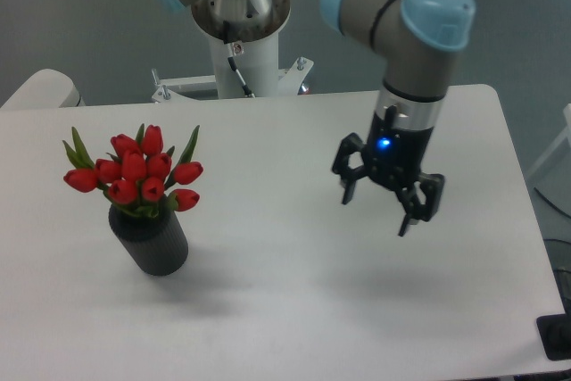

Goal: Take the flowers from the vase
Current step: 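Move the open gripper toward the red tulip bouquet in the black vase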

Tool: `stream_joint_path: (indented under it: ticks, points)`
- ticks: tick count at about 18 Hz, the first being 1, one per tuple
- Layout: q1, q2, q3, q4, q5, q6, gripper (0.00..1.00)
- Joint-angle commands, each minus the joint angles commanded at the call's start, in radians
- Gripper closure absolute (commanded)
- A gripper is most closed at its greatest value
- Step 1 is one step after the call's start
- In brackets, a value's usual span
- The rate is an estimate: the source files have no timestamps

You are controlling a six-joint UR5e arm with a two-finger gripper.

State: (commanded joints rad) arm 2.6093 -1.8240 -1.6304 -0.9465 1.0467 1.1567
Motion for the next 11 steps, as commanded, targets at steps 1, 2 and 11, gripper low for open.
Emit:
stream_joint_path:
  ticks: [1, 2, 11]
  points:
    - [0.0, 0.014, -0.025, 0.002, -0.043, -0.002, 0.0]
    - [0.002, 0.024, -0.046, 0.002, -0.066, 0.0, 0.0]
    - [-0.043, 0.071, -0.206, 0.064, -0.175, 0.003, 0.0]
